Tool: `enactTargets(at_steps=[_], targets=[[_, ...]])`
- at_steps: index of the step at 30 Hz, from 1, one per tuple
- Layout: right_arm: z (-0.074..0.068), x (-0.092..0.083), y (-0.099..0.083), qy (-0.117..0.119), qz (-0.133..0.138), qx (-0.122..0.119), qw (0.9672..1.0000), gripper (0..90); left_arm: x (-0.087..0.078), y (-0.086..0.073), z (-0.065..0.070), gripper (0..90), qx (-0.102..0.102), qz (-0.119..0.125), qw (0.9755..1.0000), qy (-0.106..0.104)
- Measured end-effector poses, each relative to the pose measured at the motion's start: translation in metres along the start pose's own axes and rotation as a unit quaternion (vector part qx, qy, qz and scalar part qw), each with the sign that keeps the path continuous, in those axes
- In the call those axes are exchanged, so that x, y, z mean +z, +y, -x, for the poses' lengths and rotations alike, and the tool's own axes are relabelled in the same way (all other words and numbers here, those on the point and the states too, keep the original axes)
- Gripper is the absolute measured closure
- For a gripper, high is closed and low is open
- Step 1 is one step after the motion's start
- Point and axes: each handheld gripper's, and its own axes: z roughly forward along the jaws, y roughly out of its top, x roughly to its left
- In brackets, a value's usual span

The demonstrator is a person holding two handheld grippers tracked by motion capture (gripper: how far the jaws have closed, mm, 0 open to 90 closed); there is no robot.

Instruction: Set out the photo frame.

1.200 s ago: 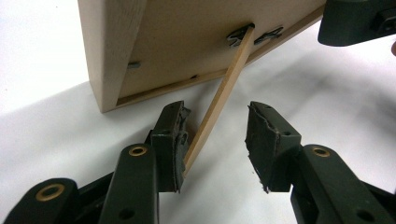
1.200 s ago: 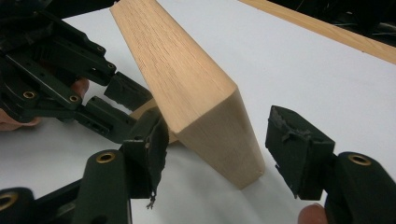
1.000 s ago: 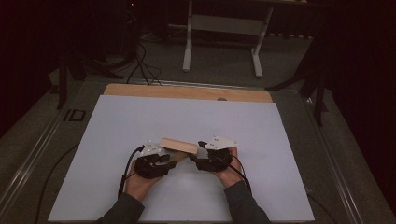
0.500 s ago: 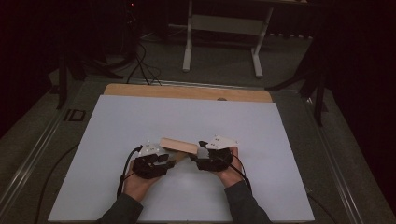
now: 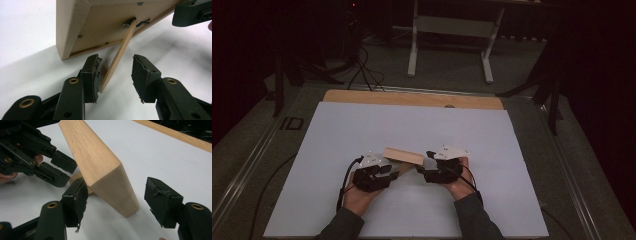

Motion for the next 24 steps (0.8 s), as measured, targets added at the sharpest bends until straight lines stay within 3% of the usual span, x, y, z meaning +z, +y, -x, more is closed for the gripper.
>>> enactTargets(at_steps=[24], targets=[[0.004,-0.003,-0.005,0.028,-0.032,-0.008,0.9991,32.3,-0.011,0.001,-0.002,58.4,0.003,0.014,0.9998,0.009]])
